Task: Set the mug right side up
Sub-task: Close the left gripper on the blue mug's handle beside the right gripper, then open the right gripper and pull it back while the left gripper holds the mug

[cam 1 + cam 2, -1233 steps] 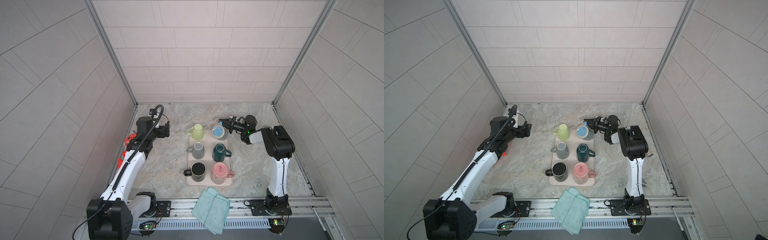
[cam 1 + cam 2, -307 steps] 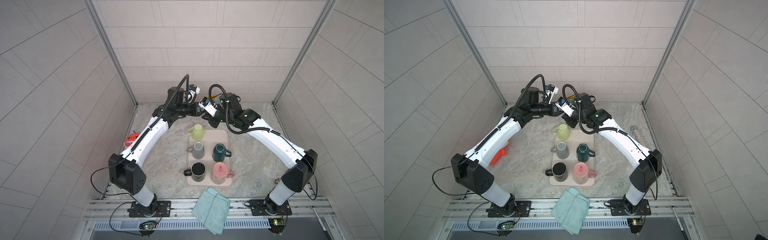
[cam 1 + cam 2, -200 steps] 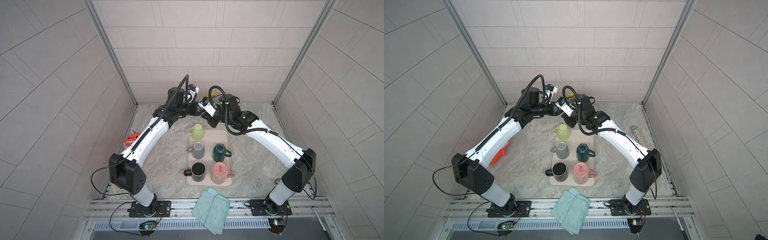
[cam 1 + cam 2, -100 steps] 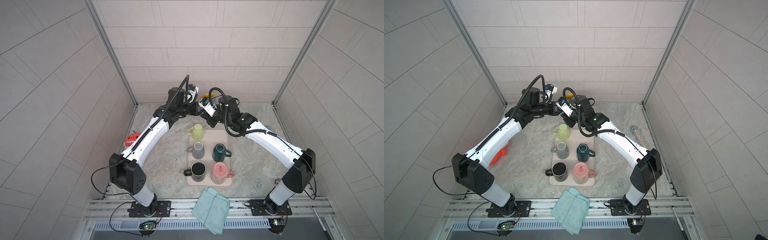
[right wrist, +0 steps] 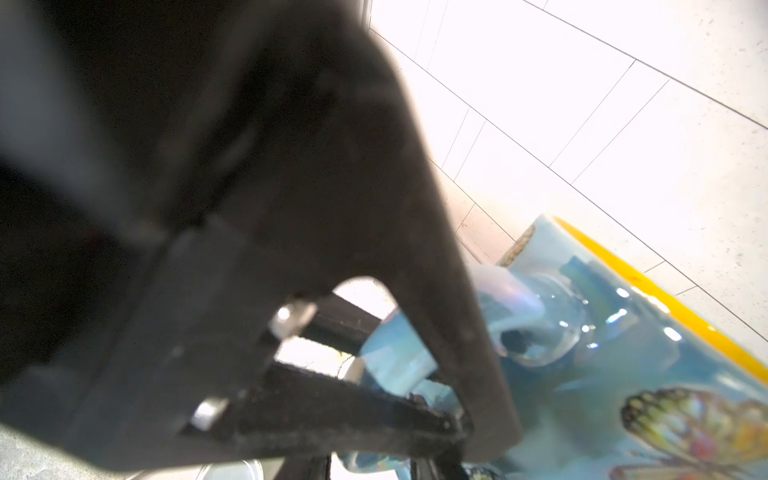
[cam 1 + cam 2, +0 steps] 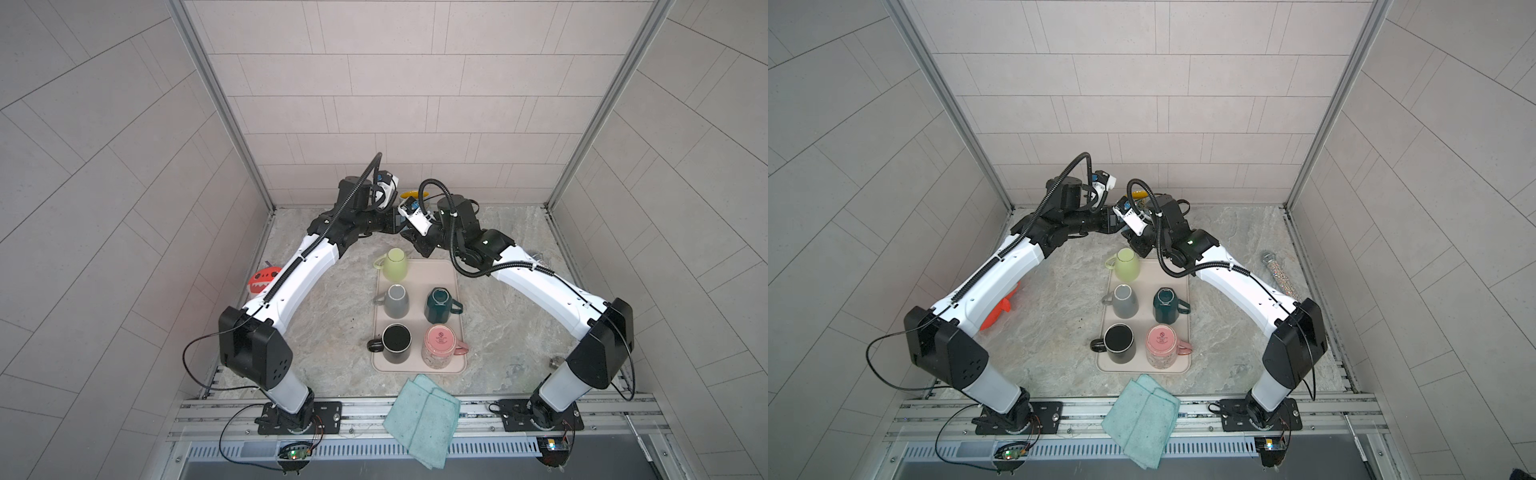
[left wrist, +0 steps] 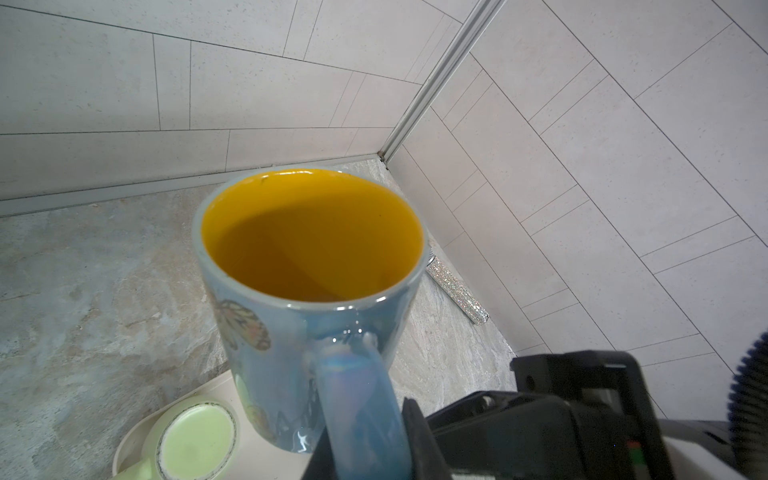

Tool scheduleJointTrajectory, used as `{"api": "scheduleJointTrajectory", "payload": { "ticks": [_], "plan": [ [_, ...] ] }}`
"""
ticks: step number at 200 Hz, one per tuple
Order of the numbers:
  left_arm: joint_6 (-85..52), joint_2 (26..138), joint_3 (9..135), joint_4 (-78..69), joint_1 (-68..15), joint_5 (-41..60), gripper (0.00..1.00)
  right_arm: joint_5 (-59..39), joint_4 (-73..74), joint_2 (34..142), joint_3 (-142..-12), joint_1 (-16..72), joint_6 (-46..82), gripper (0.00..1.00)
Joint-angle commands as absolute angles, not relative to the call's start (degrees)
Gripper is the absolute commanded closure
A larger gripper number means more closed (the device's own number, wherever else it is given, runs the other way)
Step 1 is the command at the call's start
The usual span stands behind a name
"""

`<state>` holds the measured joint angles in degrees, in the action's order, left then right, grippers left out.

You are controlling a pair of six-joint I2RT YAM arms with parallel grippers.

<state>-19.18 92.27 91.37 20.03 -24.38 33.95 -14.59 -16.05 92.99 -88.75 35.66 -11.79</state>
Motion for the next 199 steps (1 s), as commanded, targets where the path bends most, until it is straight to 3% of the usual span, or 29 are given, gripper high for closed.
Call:
{"api": "scheduleJointTrajectory", "payload": {
  "ticks": [1,69,199],
  "plan": [
    [-17.0,92.1,93.6,18.6,-25.3,35.3,1.0,-13.0,-9.7,90.0,-89.6,35.2,-12.8,0.69],
    [-15.2,92.8,95.1,20.3,-25.3,34.2,1.0,-12.9,-9.1,89.1,-88.3,34.8,-12.5,0.64],
    [-13.2,95.5,97.5,20.2,-24.7,30.4,1.0,-11.6,-7.3,84.3,-82.1,32.7,-11.4,0.64]
  ]
}}
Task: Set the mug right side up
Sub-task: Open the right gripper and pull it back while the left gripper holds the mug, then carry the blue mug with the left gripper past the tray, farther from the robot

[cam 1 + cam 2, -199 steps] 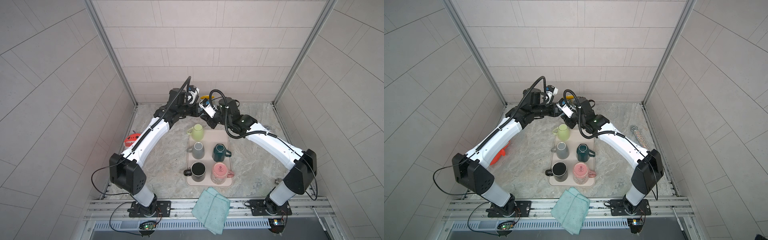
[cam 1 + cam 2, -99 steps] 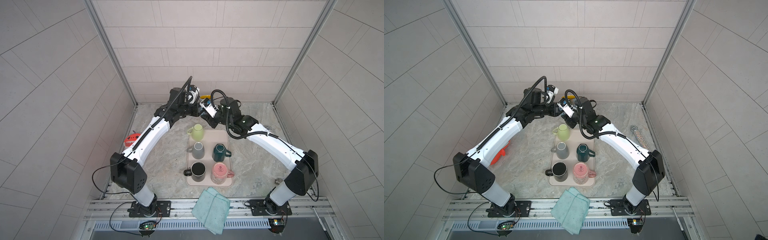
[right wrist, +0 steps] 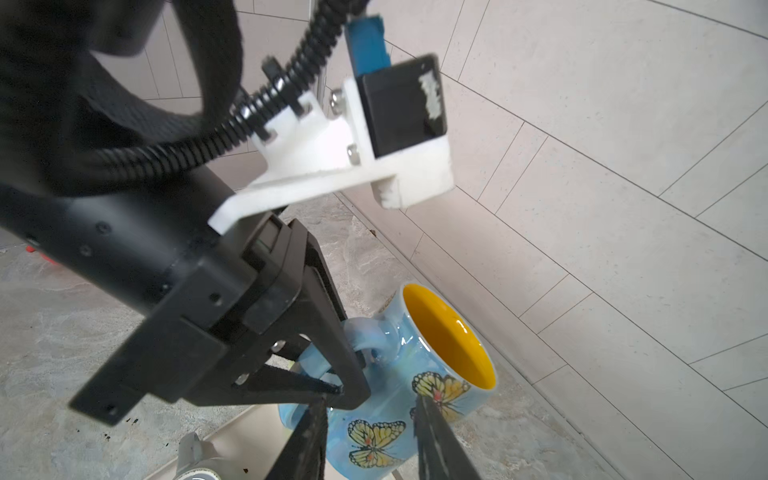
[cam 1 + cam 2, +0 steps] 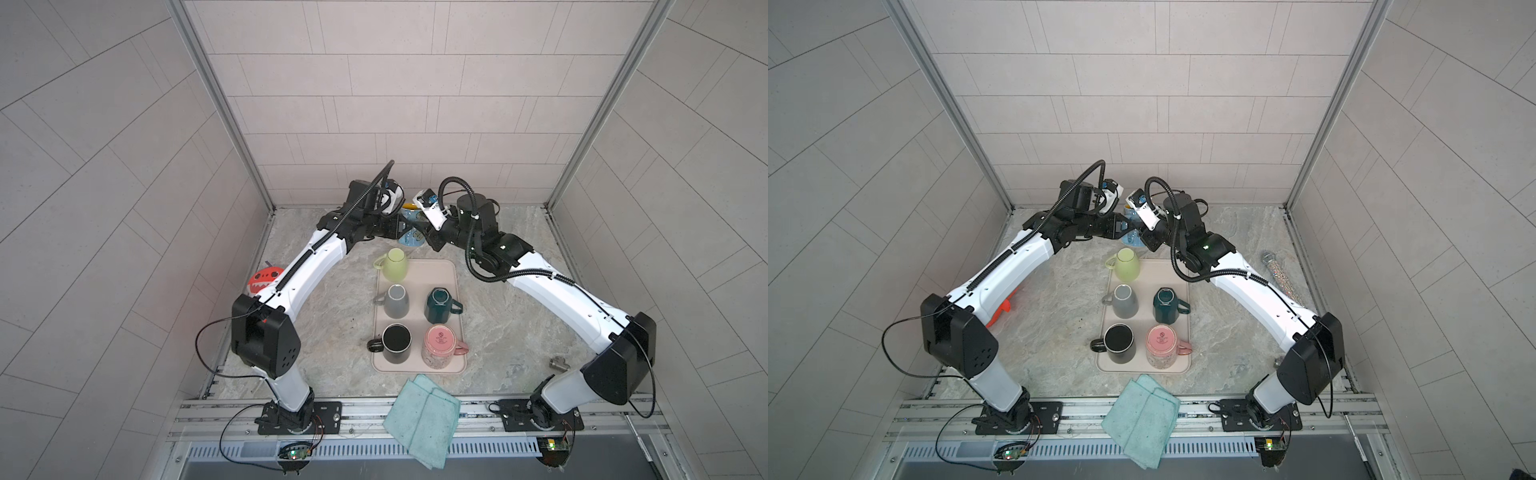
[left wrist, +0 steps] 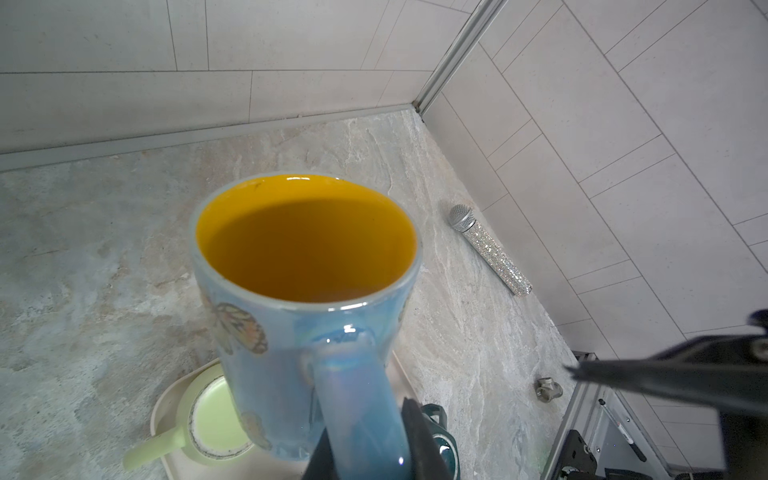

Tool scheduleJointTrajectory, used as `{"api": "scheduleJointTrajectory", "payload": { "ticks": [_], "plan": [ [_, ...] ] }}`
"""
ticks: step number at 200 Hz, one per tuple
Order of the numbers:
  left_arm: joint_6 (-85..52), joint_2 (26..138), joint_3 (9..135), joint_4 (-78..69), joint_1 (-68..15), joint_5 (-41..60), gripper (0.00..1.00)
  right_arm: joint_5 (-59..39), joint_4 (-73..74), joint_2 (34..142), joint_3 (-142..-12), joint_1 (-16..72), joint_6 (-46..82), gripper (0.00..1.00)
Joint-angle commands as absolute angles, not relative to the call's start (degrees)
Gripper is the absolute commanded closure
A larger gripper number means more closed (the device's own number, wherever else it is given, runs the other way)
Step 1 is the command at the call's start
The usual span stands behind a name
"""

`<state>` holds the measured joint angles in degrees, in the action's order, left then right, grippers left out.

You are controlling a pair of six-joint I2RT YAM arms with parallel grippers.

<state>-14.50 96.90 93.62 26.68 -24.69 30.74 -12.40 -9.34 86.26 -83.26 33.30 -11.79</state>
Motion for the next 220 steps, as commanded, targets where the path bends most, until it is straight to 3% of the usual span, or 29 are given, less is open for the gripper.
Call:
{"api": "scheduleJointTrajectory", "payload": {
  "ticks": [1,95,220],
  "plan": [
    [-13.2,95.6,97.4,20.0,-24.7,30.4,1.0,-11.6,-7.3,84.3,-82.0,32.8,-11.3,0.64],
    [-11.6,98.5,95.6,10.6,-19.9,23.7,1.0,-8.2,-5.3,77.1,-73.5,30.8,-8.4,0.65],
    [-14.7,103.5,72.2,-29.3,-10.9,18.9,1.0,-6.9,-2.7,69.3,-64.5,28.6,-5.1,0.66]
  ]
}}
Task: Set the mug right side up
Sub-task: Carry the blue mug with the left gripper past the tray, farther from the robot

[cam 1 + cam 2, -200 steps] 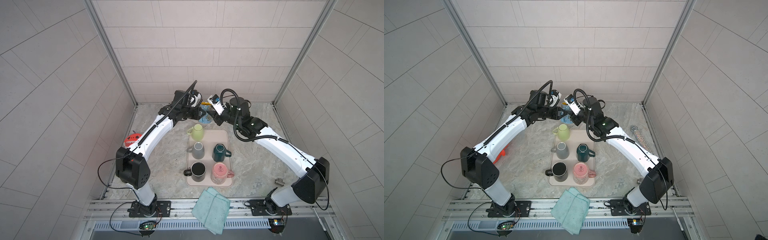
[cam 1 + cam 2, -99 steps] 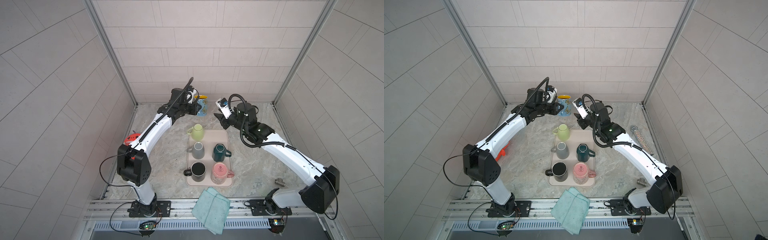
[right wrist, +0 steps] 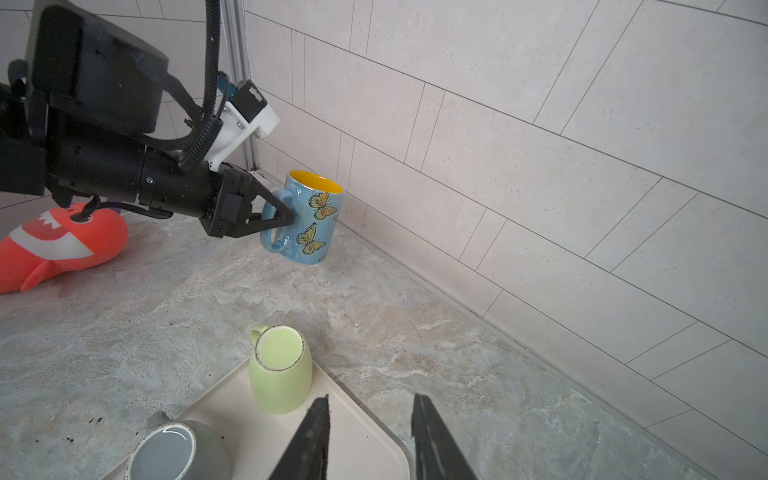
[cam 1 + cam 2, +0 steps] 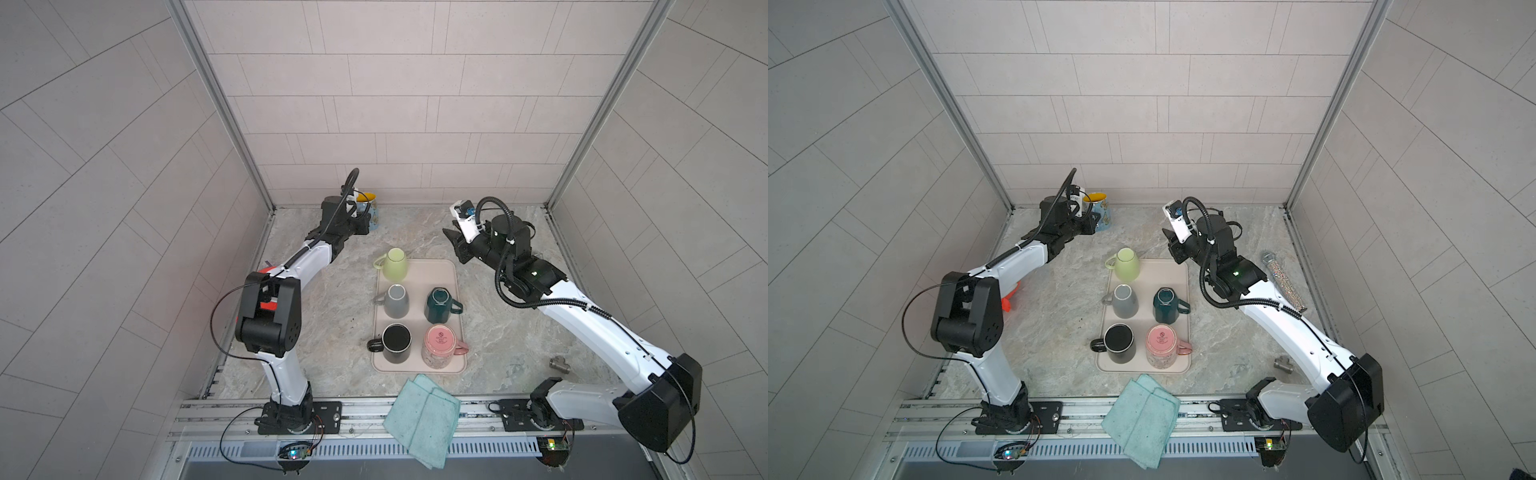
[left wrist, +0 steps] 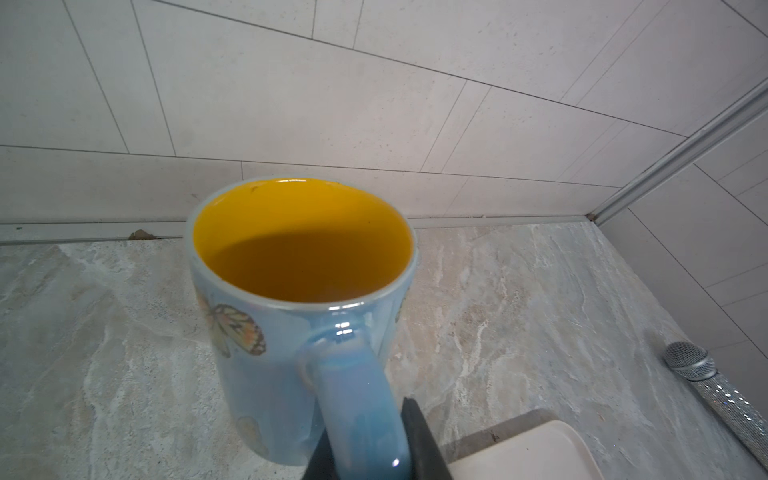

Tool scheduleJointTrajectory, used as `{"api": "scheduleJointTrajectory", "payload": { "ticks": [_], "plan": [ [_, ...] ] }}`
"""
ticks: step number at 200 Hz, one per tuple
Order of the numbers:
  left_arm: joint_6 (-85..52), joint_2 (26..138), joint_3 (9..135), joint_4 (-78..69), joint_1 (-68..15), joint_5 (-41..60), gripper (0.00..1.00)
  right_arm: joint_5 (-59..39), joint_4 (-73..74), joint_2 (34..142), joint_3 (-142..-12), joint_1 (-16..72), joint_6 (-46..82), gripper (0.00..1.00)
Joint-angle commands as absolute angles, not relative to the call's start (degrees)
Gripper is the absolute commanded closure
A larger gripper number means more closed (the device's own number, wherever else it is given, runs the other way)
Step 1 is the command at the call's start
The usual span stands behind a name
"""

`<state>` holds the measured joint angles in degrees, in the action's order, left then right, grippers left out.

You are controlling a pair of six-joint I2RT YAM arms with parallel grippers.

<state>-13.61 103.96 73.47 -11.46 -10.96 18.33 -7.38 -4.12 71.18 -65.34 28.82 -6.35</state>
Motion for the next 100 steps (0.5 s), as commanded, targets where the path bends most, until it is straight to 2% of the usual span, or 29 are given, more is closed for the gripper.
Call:
{"api": "scheduleJointTrajectory", "payload": {
  "ticks": [1,59,100],
  "plan": [
    [-14.7,103.6,72.2,-29.6,-10.9,18.9,1.0,-6.9,-2.7,69.3,-64.4,28.6,-5.1,0.66],
    [-14.3,106.2,66.7,-36.8,-10.4,15.9,1.0,-6.9,-1.9,68.2,-62.8,28.6,-4.1,0.66],
    [-12.3,106.9,65.2,-36.6,-10.4,11.8,1.0,-7.4,-1.6,67.8,-62.3,28.6,-3.5,0.67]
  ]
}}
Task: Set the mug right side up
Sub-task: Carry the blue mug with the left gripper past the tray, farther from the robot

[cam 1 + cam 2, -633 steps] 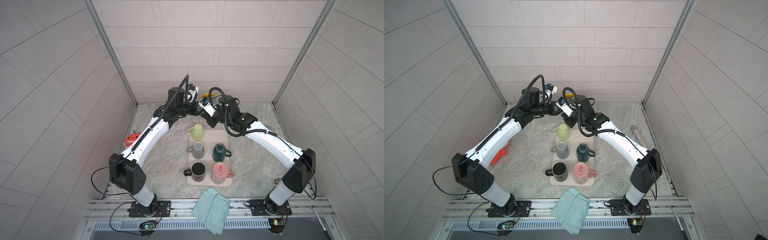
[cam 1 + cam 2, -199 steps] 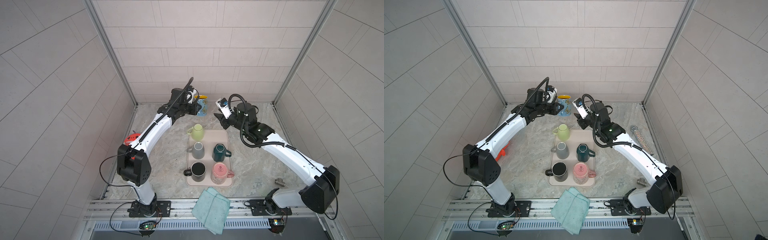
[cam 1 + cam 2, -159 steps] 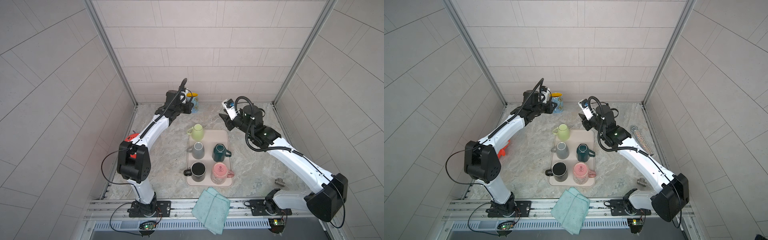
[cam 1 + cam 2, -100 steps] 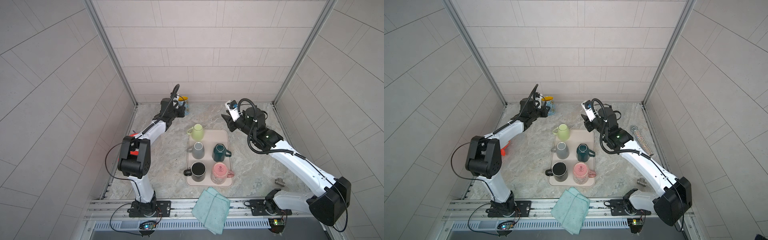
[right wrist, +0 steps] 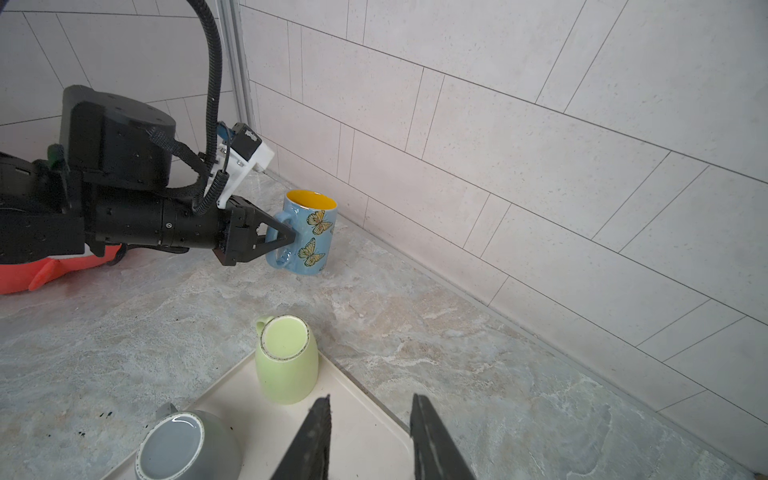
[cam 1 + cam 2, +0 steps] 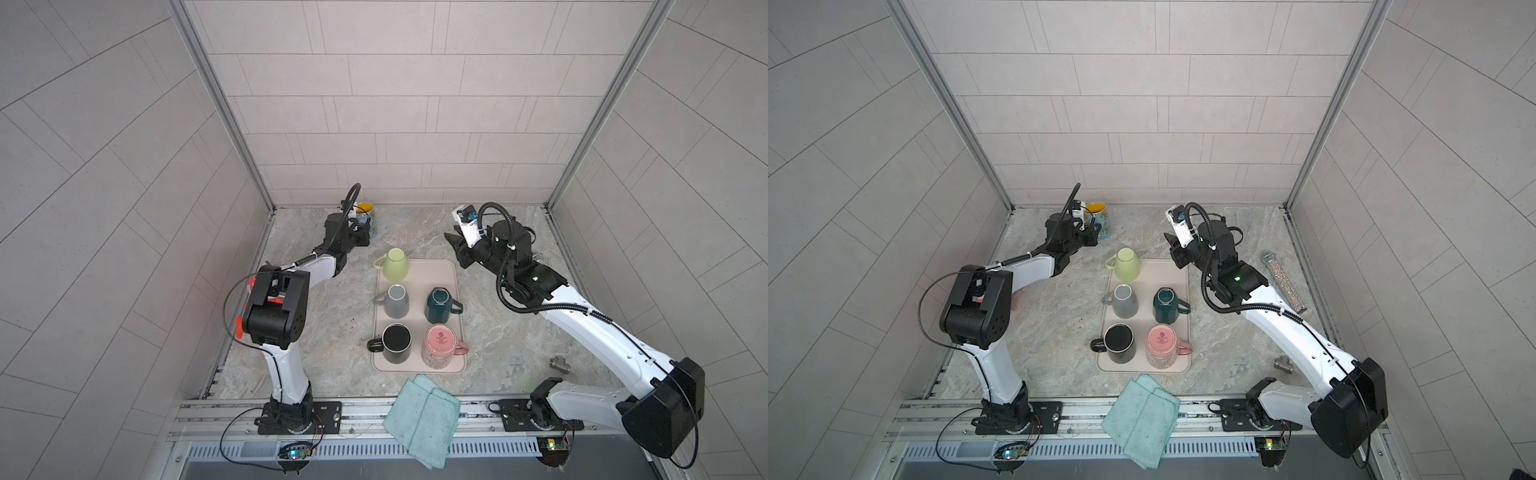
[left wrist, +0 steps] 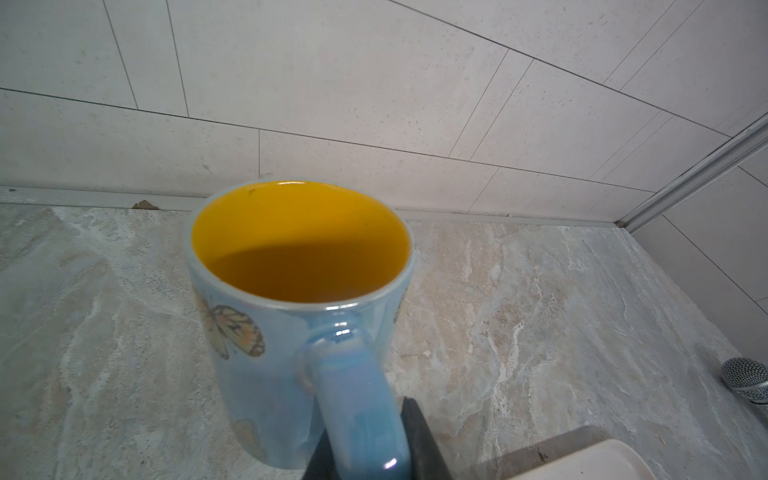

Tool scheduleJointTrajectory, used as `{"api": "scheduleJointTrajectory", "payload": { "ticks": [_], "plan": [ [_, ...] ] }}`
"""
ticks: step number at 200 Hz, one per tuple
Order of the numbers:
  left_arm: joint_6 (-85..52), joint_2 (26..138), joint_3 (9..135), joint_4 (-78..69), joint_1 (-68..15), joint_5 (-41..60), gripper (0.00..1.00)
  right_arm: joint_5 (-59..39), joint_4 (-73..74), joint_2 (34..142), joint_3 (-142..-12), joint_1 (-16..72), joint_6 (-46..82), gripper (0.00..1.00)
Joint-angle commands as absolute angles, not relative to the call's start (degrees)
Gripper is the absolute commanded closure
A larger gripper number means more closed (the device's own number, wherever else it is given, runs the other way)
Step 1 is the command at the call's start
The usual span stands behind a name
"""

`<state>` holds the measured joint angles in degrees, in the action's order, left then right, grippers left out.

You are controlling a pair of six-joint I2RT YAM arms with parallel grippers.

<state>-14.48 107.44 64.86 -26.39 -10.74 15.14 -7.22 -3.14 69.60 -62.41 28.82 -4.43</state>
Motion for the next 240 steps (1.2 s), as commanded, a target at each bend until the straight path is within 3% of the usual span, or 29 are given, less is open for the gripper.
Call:
{"api": "scheduleJointTrajectory", "payload": {
  "ticks": [1,103,240],
  "plan": [
    [-12.2,106.9,65.1,-36.5,-10.4,11.6,1.0,-7.4,-1.6,67.8,-62.3,28.6,-3.5,0.67],
    [-15.1,114.1,65.9,-42.6,-10.0,7.0,1.0,-7.1,-1.8,65.7,-61.1,28.5,-3.0,0.68],
    [-16.2,117.2,59.9,-48.2,-9.8,12.4,1.0,-7.1,-1.6,64.9,-60.6,28.6,-2.6,0.68]
  ]
}}
